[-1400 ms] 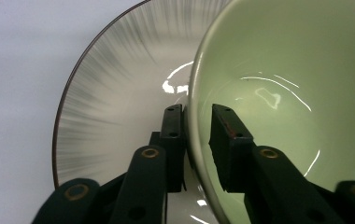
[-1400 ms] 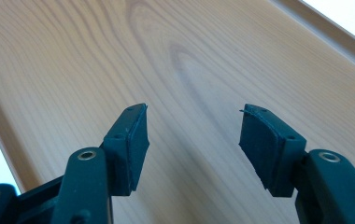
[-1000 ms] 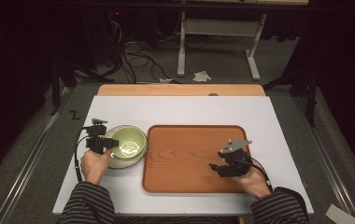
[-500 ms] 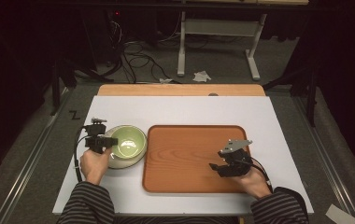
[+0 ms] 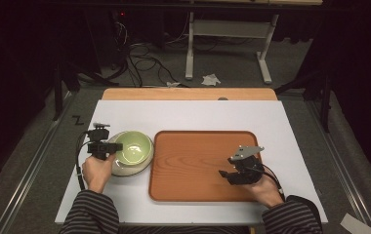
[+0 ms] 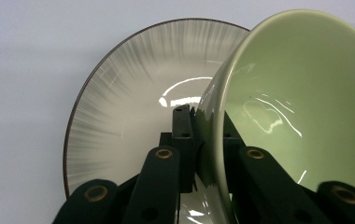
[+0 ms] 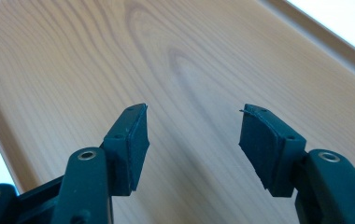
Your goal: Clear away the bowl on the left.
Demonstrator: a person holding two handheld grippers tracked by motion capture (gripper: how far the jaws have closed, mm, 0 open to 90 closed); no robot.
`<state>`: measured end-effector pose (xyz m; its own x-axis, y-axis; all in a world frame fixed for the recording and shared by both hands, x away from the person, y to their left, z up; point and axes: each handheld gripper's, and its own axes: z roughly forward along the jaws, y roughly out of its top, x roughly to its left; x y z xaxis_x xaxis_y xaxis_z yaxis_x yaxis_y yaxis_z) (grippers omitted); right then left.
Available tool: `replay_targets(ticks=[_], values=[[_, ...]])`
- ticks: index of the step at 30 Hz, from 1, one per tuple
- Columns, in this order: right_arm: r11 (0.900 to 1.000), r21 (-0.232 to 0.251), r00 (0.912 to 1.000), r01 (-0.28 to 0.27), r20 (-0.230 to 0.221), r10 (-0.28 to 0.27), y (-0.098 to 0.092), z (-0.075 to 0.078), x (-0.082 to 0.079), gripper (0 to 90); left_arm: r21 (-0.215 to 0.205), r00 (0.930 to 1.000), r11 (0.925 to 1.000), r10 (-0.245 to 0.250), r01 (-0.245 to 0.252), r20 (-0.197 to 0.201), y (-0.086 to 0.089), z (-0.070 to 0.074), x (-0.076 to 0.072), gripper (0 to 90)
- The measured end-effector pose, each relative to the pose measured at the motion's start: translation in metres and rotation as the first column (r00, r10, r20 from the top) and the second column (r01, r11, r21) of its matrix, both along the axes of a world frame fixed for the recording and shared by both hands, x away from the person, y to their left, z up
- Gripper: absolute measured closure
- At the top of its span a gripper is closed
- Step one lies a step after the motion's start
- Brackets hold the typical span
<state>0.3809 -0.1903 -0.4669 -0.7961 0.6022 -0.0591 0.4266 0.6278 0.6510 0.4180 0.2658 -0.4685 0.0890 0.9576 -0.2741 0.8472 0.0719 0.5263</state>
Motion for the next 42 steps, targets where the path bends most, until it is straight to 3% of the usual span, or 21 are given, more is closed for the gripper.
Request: replay_targets(ticks=[9, 17, 21, 33, 42], values=[[1.000, 0.000, 1.0000, -0.002, -0.003, 0.002, 0.000, 0.000, 0.000, 43.7, -0.014, 0.9997, 0.9998, -0.013, 0.013, 0.023, -0.003, 0.005, -0.002, 83.3], [1.000, -0.003, 1.0000, 0.000, -0.006, 0.000, 0.000, 0.000, 0.000, 43.7, -0.005, 0.9993, 0.9995, -0.031, 0.031, 0.018, -0.004, 0.005, -0.002, 83.3], [1.000, -0.003, 1.0000, -0.001, -0.007, 0.001, 0.000, 0.000, 0.000, 43.7, -0.022, 0.9990, 0.9992, -0.033, 0.034, 0.030, -0.005, 0.008, -0.003, 83.3], [1.000, -0.001, 1.0000, -0.004, -0.004, 0.004, 0.000, 0.000, 0.000, 43.8, -0.023, 0.9961, 0.9964, -0.081, 0.081, 0.035, -0.013, 0.016, -0.005, 83.0], [1.000, -0.005, 1.0000, -0.004, -0.006, 0.004, 0.000, 0.000, 0.000, 43.9, -0.058, 0.9941, 0.9934, -0.096, 0.099, 0.051, -0.016, 0.020, -0.006, 82.9]])
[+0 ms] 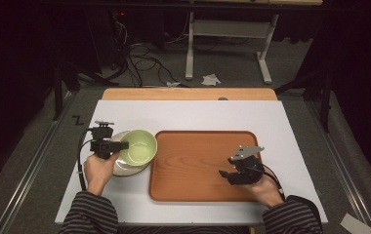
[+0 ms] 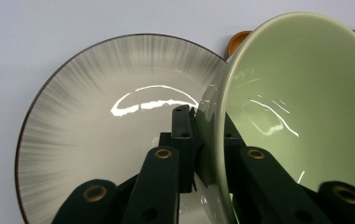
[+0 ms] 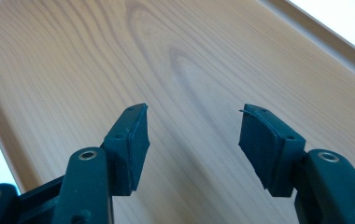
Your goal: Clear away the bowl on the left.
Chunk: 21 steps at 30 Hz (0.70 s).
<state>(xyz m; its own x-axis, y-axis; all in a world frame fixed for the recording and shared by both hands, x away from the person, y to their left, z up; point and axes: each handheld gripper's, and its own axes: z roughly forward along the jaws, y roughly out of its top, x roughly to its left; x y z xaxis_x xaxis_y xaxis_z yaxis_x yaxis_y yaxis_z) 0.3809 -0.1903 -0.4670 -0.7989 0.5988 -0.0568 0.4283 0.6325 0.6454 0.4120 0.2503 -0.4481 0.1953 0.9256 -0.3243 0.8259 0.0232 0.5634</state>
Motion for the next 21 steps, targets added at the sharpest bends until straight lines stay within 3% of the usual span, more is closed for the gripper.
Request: replay_targets(ticks=[3, 10, 21], values=[[1.000, -0.003, 1.0000, -0.003, -0.002, 0.003, 0.000, 0.000, 0.000, 43.9, 0.011, 1.0000, 0.9999, -0.008, 0.008, 0.001, -0.002, 0.001, 0.000, 82.8], [1.000, -0.002, 1.0000, -0.004, -0.004, 0.004, 0.000, 0.000, 0.000, 44.0, -0.014, 0.9993, 0.9992, -0.037, 0.037, 0.003, -0.007, 0.003, -0.001, 82.8], [1.000, -0.005, 1.0000, -0.001, -0.006, 0.001, 0.000, 0.000, 0.000, 44.0, -0.020, 0.9969, 0.9967, -0.079, 0.079, -0.003, -0.015, 0.005, -0.001, 82.8]])
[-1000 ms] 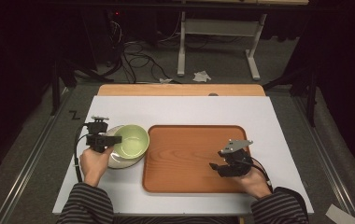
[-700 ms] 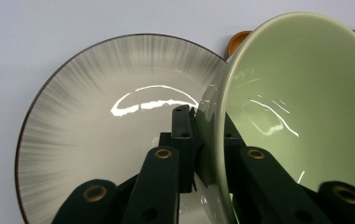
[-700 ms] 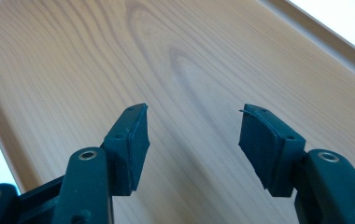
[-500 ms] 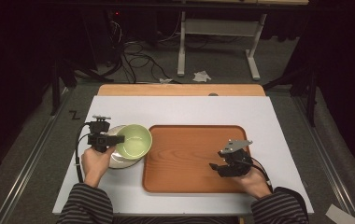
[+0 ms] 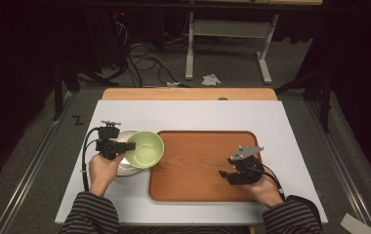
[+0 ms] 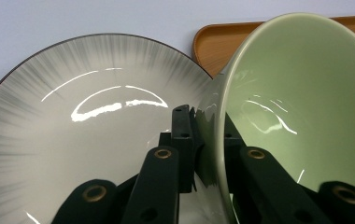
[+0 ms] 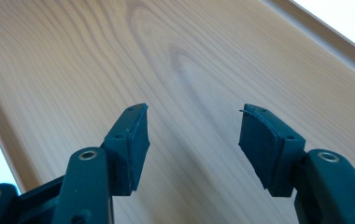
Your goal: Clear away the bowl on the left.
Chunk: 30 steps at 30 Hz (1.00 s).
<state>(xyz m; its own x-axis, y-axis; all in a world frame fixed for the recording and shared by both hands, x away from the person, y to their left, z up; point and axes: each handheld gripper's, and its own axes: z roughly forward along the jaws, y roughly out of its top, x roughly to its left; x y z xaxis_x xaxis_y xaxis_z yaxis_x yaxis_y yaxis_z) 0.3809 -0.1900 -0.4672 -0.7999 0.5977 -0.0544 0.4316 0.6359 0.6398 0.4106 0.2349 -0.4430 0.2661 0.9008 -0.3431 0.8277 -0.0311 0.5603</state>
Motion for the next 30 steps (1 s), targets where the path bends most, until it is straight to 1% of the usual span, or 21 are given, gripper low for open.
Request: replay_targets(ticks=[6, 7, 9, 11, 12, 15, 17, 20, 24, 27, 30], values=[[1.000, -0.001, 1.0000, -0.002, -0.001, 0.002, 0.000, 0.000, 0.000, 44.0, -0.002, 1.0000, 1.0000, -0.004, 0.004, 0.002, -0.001, 0.000, 0.000, 82.8], [1.000, -0.001, 1.0000, -0.003, 0.000, 0.003, 0.000, 0.000, 0.000, 44.0, -0.012, 0.9998, 0.9998, -0.018, 0.018, 0.004, -0.001, 0.000, 0.000, 82.8], [1.000, -0.001, 1.0000, -0.003, 0.000, 0.003, 0.000, 0.000, 0.000, 44.0, -0.017, 0.9997, 0.9996, -0.023, 0.023, 0.005, -0.002, 0.000, 0.000, 82.7], [1.000, -0.002, 1.0000, -0.003, 0.000, 0.003, 0.000, 0.000, 0.000, 44.0, -0.020, 0.9995, 0.9993, -0.031, 0.031, 0.008, -0.004, 0.001, 0.000, 82.8], [1.000, -0.001, 1.0000, -0.004, -0.001, 0.004, 0.000, 0.000, 0.000, 44.0, -0.017, 0.9990, 0.9989, -0.043, 0.044, 0.012, -0.006, 0.001, 0.000, 82.7], [1.000, -0.001, 1.0000, -0.004, 0.000, 0.004, 0.000, 0.000, 0.000, 44.0, -0.022, 0.9987, 0.9985, -0.050, 0.050, 0.012, -0.007, 0.001, 0.000, 82.7], [1.000, -0.001, 1.0000, -0.005, 0.000, 0.005, 0.000, 0.000, 0.000, 44.0, -0.032, 0.9983, 0.9979, -0.056, 0.056, 0.017, -0.008, 0.001, -0.001, 82.7], [1.000, -0.002, 1.0000, -0.003, 0.000, 0.003, 0.000, 0.000, 0.000, 44.0, -0.057, 0.9979, 0.9966, -0.057, 0.059, 0.031, -0.009, 0.003, -0.002, 82.7], [1.000, -0.010, 1.0000, -0.007, -0.002, 0.007, 0.000, 0.000, 0.000, 44.0, -0.067, 0.9972, 0.9954, -0.067, 0.069, 0.034, -0.011, 0.004, -0.002, 82.7], [1.000, -0.010, 1.0000, -0.006, -0.002, 0.006, 0.000, 0.000, 0.000, 44.0, -0.061, 0.9963, 0.9948, -0.079, 0.081, 0.034, -0.014, 0.004, -0.002, 82.7], [1.000, -0.011, 1.0000, -0.006, -0.001, 0.006, 0.000, 0.000, 0.000, 44.0, -0.060, 0.9961, 0.9947, -0.082, 0.084, 0.033, -0.016, 0.005, -0.002, 82.7]])
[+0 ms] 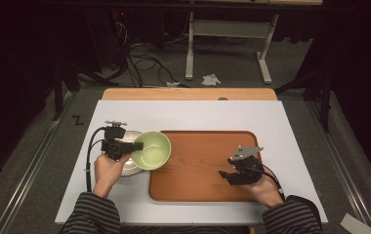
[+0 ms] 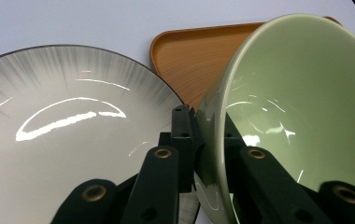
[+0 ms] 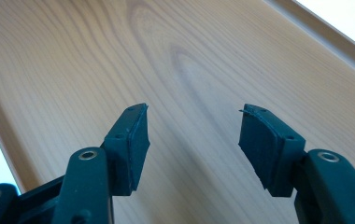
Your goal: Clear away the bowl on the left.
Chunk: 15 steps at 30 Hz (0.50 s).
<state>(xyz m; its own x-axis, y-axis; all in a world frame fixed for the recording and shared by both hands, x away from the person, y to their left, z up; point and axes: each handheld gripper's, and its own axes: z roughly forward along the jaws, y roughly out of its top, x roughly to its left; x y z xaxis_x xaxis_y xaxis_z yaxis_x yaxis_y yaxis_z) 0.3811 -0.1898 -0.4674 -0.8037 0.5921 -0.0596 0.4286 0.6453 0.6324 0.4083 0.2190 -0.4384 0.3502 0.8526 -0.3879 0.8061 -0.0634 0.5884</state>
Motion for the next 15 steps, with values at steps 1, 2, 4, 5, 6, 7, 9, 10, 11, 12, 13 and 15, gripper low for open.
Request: replay_targets(ticks=[1, 2, 4, 5, 6, 7, 9, 10, 11, 12, 13, 15], values=[[1.000, 0.000, 1.0000, 0.000, 0.000, 0.000, 0.000, 0.000, 0.000, 44.0, -0.001, 1.0000, 1.0000, -0.004, 0.004, -0.002, -0.001, 0.000, 0.000, 82.7], [1.000, 0.000, 1.0000, 0.000, 0.000, 0.000, 0.000, 0.000, 0.000, 44.0, -0.001, 1.0000, 1.0000, -0.007, 0.007, -0.004, -0.002, 0.000, 0.000, 82.7], [1.000, 0.000, 1.0000, 0.000, -0.002, 0.000, 0.000, 0.000, 0.000, 44.0, 0.003, 0.9999, 0.9999, -0.016, 0.016, -0.006, -0.004, 0.000, 0.000, 82.7], [1.000, 0.000, 1.0000, 0.001, -0.002, -0.001, 0.000, 0.000, 0.000, 43.9, 0.003, 0.9997, 0.9997, -0.023, 0.023, -0.011, -0.005, 0.000, 0.000, 82.7], [1.000, 0.000, 1.0000, 0.000, -0.002, 0.000, 0.000, 0.000, 0.000, 43.9, 0.004, 0.9995, 0.9996, -0.029, 0.029, -0.014, -0.007, -0.001, 0.000, 82.7], [1.000, 0.004, 1.0000, 0.004, -0.004, -0.004, 0.000, 0.000, 0.000, 43.9, 0.007, 0.9993, 0.9994, -0.035, 0.035, -0.016, -0.008, -0.001, 0.000, 82.7], [1.000, 0.002, 1.0000, 0.005, -0.007, -0.005, 0.000, 0.000, -0.001, 43.9, 0.017, 0.9985, 0.9986, -0.049, 0.050, -0.022, -0.012, -0.001, 0.001, 82.7], [1.000, 0.002, 1.0000, 0.005, -0.007, -0.005, 0.000, 0.000, -0.001, 43.9, 0.017, 0.9985, 0.9986, -0.049, 0.050, -0.022, -0.012, -0.001, 0.001, 82.6], [1.000, 0.002, 1.0000, 0.006, -0.006, -0.006, 0.000, 0.000, -0.001, 43.9, 0.016, 0.9983, 0.9984, -0.054, 0.054, -0.022, -0.013, -0.001, 0.001, 82.6], [1.000, 0.003, 1.0000, 0.007, -0.007, -0.006, 0.000, 0.000, -0.001, 43.9, 0.015, 0.9982, 0.9983, -0.056, 0.056, -0.022, -0.014, -0.001, 0.001, 82.6], [1.000, 0.005, 1.0000, 0.008, -0.004, -0.008, 0.000, -0.001, -0.001, 43.9, 0.010, 0.9978, 0.9980, -0.063, 0.063, -0.023, -0.016, -0.001, 0.001, 82.7], [1.000, 0.007, 1.0000, 0.008, -0.002, -0.008, 0.000, -0.001, -0.001, 43.9, 0.011, 0.9976, 0.9978, -0.065, 0.065, -0.024, -0.017, -0.001, 0.001, 82.7]])
